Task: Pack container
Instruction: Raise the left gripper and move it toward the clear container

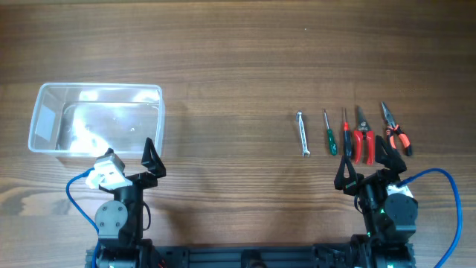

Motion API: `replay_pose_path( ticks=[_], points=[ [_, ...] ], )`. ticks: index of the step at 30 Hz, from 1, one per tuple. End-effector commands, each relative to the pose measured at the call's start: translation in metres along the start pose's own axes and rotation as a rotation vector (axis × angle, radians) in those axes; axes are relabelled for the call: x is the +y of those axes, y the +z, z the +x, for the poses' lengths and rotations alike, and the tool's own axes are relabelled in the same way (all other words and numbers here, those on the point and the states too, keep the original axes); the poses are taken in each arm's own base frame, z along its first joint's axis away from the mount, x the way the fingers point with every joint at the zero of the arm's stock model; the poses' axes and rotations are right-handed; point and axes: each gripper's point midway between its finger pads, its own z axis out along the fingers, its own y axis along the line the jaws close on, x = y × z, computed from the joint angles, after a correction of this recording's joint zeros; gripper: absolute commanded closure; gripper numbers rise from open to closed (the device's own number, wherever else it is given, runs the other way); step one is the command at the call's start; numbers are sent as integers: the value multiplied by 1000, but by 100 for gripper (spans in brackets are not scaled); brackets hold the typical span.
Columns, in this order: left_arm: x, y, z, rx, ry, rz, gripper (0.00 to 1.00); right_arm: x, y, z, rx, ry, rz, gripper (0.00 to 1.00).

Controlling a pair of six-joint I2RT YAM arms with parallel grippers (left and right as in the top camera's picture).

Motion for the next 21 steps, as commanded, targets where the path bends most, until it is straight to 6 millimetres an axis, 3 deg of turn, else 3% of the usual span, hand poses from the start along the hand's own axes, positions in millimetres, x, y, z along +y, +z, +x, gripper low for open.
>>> replay_pose_path(
  ticks=[1,11,12,14,16,19,21],
  points=[
    [2,0,0,-7,-13,-7,0,4,-1,0,1,8,-19,0],
    [2,0,0,-7,-13,-7,0,6,-1,-4,-25,-57,-31,0],
    [2,0,0,-7,-13,-7,0,7,-1,-6,-37,-177,-32,0],
    [2,0,0,-7,-14,-7,0,2,2,-11,-60,-725,12,0],
    [1,0,0,-5,-14,-2,0,-7,5,-16,-58,-1088,74,0],
    [-2,0,1,2,-14,19,0,-20,10,-22,-43,-1209,155,0],
    [-9,-1,-4,-5,-16,52,0,-28,15,-15,42,-1384,172,0]
  ],
)
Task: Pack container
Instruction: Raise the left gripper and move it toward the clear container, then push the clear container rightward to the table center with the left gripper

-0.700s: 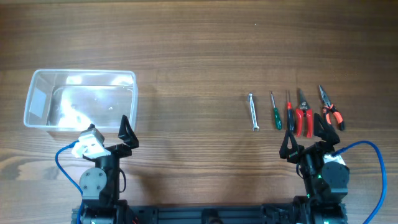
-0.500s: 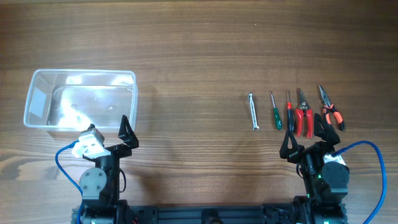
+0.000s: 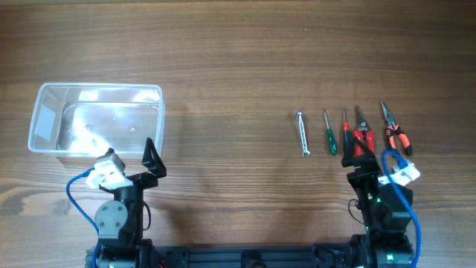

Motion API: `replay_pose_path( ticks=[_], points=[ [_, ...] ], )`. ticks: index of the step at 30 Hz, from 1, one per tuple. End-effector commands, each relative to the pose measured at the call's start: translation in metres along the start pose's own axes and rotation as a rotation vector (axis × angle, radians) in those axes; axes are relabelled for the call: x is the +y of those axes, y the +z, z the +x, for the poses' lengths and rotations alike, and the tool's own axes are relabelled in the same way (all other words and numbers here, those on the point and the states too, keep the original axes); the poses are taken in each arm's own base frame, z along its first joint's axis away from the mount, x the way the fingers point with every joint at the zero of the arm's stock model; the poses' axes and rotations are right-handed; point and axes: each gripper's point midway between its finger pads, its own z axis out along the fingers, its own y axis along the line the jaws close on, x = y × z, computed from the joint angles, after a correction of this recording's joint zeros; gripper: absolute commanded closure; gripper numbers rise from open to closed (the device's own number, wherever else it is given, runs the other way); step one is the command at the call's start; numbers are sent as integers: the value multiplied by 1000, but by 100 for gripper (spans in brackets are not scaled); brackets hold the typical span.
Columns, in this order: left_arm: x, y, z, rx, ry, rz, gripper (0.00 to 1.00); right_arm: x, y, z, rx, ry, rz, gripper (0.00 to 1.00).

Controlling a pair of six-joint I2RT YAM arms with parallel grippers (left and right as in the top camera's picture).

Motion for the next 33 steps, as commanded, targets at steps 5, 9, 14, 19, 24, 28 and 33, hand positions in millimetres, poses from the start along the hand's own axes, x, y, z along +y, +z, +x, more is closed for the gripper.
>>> replay_pose_path(
  ticks=[5,9,14,19,24,28,33],
  points=[
    [-21,-17,-70,-126,-15,40,0,63,10,-13,80,-495,-117,0],
    [-31,-18,-161,-187,-26,-64,0,137,28,-54,167,-547,-96,0],
    [-48,40,-211,91,54,-192,0,182,56,-83,380,-729,44,0],
    [3,102,-216,454,83,-435,0,164,61,-97,484,-825,239,0],
    [80,103,-181,656,53,-622,0,160,60,-94,507,-823,253,0],
    [131,115,-169,730,128,-669,0,156,57,-92,526,-818,266,0],
    [195,150,-98,959,194,-486,0,147,51,-86,567,-813,292,0]
  ],
)
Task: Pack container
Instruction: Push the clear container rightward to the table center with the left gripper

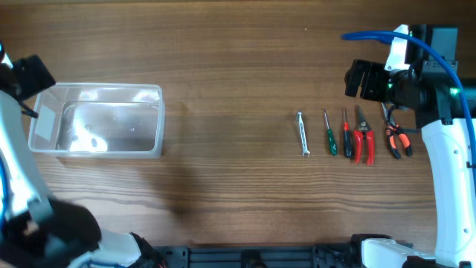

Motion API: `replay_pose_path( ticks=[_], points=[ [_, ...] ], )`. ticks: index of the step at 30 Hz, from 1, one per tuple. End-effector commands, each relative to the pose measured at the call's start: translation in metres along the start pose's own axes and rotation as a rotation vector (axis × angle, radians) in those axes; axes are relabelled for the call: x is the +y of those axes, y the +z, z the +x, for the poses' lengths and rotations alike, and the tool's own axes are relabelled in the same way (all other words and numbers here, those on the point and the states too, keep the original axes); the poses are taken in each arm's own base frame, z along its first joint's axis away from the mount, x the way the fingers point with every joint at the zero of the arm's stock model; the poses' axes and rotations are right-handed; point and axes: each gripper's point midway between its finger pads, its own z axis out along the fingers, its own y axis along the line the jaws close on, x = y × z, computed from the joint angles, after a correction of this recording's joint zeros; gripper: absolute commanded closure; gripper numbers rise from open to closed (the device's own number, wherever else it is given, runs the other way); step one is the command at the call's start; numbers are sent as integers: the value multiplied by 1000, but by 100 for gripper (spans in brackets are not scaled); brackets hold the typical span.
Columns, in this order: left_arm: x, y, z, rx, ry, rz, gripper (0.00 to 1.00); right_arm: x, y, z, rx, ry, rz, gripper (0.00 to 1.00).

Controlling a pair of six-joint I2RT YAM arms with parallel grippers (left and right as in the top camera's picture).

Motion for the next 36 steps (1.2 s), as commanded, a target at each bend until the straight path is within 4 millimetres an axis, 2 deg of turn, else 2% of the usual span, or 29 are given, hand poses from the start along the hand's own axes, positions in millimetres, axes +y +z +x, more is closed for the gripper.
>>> replay_pose_path(
  ticks=[1,3,5,7,8,10,13,15,20,22,23,24,25,27,33,36],
  points=[
    [-4,67,20,128,191,155,0,-5,-3,3,20,-12,24,0],
    [4,95,31,173,237,176,0,-6,-3,10,49,-11,29,0],
    [4,107,33,180,292,182,4,-7,-4,14,65,-10,31,0],
    [4,115,29,160,342,182,24,-7,-4,14,65,-10,31,0],
    [5,116,27,147,367,181,23,-7,-4,14,65,-12,32,0],
    [4,120,22,122,422,181,15,-10,-4,15,67,-13,48,0],
    [-3,129,29,131,519,226,12,-13,-4,15,66,-14,65,0],
    [-13,140,37,138,567,293,15,-13,-4,15,69,-13,66,0],
    [-21,163,52,177,581,337,21,-13,-4,17,75,-14,67,0],
    [-24,172,59,197,578,357,31,-13,-4,17,76,-13,67,0],
    [-28,173,60,192,574,377,48,-13,-4,17,76,-13,67,0],
    [-29,173,58,183,573,381,61,-13,-4,17,76,-13,67,0],
    [-29,173,58,184,573,381,68,-13,-4,17,76,-13,67,0],
    [-29,172,59,190,565,382,96,-13,-4,18,79,-13,67,0],
    [-31,170,61,225,412,376,96,-13,-4,19,84,-13,67,0],
    [-44,153,60,237,269,450,96,-13,-4,19,84,-12,67,0]
  ],
)
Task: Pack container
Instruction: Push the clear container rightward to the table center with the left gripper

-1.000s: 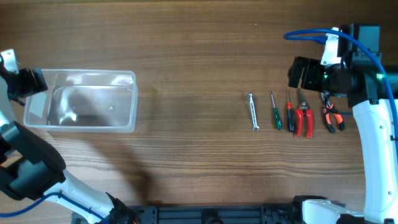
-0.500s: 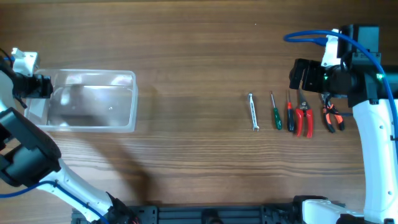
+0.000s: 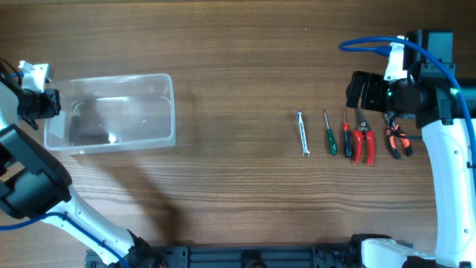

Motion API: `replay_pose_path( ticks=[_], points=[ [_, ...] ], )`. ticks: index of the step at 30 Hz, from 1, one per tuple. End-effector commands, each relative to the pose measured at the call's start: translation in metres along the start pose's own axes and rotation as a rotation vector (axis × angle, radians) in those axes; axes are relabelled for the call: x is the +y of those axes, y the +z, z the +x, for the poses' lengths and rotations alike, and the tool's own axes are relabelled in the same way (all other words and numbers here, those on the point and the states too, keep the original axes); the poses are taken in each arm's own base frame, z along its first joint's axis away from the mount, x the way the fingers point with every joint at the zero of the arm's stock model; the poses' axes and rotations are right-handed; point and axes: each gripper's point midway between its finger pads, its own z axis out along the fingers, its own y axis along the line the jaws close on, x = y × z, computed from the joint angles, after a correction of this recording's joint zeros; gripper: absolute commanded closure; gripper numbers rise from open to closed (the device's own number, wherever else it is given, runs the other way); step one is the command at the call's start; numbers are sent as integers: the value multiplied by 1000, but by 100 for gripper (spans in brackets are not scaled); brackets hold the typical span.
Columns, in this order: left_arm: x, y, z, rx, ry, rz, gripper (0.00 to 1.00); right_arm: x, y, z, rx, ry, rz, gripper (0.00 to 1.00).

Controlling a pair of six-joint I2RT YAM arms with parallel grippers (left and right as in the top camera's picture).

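Observation:
A clear plastic container (image 3: 111,112) lies at the left of the table, slightly skewed. My left gripper (image 3: 43,104) is at its left wall, touching or gripping the rim; its jaws are too small to read. At the right lies a row of tools: a silver wrench (image 3: 303,134), a green screwdriver (image 3: 328,132), a red screwdriver (image 3: 346,135), red-handled pliers (image 3: 364,145) and orange-black pliers (image 3: 397,140). My right gripper (image 3: 364,92) hovers open over the far ends of the red screwdriver and red pliers, holding nothing.
The wooden table (image 3: 238,45) stretches between the container and the tools. The left arm's white links (image 3: 33,186) cross the front left, and the right arm (image 3: 446,164) runs along the right edge. Blue cables loop off both wrists.
The container has shifted right and turned a little. My left gripper has come down from its far-left corner to its left wall. My right gripper has moved slightly nearer, over the red tools' tips.
Both arms were folded at the table's front edge, the container and the tool row untouched. The right arm then turned at its base. Later both arms were stretched out, left by the container, right beyond the tools. Now the left is at the shifted container.

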Motion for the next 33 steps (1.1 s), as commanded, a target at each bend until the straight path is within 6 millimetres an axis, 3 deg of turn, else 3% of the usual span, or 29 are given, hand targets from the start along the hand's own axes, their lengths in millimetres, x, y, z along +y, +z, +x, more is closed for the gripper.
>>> replay_pose_path(
  ticks=[1,5,9,11,14,16,19,23,27,33],
  points=[
    [-20,-13,-9,-44,-198,104,96,-5,-3,-5,-15,-8,25,0],
    [-63,-47,-16,-48,-376,244,96,-3,-3,-5,-14,-5,14,0],
    [-141,-78,-20,7,-267,354,96,-3,-3,-5,-13,-5,14,0],
    [-202,-92,-18,57,-141,393,96,-3,-3,-5,-14,-5,14,0],
    [-290,-90,-3,155,70,318,96,-3,-3,-5,-13,-5,14,0],
    [-314,-82,0,158,91,140,96,-3,-3,-4,-10,-5,14,0],
    [-357,-80,-6,81,103,67,96,-4,-3,-3,-5,-5,15,0],
    [-371,-76,-7,62,58,40,96,-4,-3,-1,0,-5,16,0],
    [-358,-58,3,107,63,-31,96,-4,-3,1,9,-5,17,0],
    [-332,-8,43,191,43,-92,96,-4,-3,3,20,-5,19,0]
  ],
)
